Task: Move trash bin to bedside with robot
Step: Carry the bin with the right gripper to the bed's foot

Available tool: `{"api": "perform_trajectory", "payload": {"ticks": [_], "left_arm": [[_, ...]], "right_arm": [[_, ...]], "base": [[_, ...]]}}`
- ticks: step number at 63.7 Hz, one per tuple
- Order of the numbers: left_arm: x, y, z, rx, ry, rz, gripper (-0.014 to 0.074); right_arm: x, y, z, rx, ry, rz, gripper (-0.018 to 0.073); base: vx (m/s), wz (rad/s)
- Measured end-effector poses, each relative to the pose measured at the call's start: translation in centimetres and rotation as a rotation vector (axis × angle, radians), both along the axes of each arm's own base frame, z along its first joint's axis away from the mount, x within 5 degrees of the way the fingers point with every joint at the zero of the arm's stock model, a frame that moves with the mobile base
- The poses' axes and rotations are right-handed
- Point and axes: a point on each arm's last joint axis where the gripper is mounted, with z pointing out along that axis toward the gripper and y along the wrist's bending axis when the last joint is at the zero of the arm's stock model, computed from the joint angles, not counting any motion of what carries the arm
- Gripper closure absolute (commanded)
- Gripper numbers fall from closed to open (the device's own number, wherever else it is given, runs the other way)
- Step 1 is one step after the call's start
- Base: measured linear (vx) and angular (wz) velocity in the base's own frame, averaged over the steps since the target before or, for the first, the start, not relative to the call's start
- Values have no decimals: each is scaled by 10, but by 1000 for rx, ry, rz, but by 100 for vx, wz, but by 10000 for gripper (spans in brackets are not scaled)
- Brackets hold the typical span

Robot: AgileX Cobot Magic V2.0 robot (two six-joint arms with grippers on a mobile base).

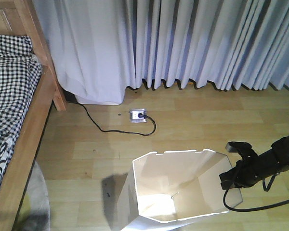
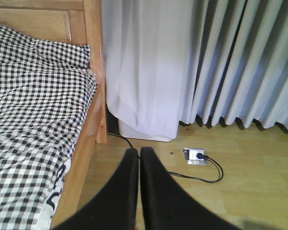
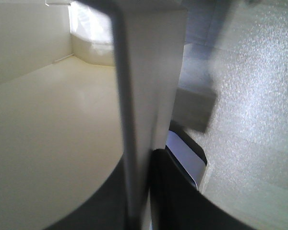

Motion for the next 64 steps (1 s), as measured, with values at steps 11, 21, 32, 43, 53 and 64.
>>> {"api": "perform_trajectory", "payload": {"ticks": [11, 21, 32, 43, 53, 64], "left_arm": [[0, 0, 0, 0, 0, 0, 603], [0, 0, 0, 0, 0, 0, 603], [0, 0, 0, 0, 0, 0, 603], [0, 0, 0, 0, 0, 0, 603], [0, 0, 0, 0, 0, 0, 603], [0, 0, 0, 0, 0, 0, 603]], "right_arm": [[0, 0, 0, 0, 0, 0, 566], [0, 0, 0, 0, 0, 0, 566], [0, 0, 0, 0, 0, 1, 566], [0, 0, 0, 0, 0, 0, 566], [0, 0, 0, 4, 1, 0, 566], [0, 1, 0, 7, 1, 1, 566]], "base": [[19, 8], [20, 9], [20, 11], [19, 14], [17, 10], [16, 4]]}}
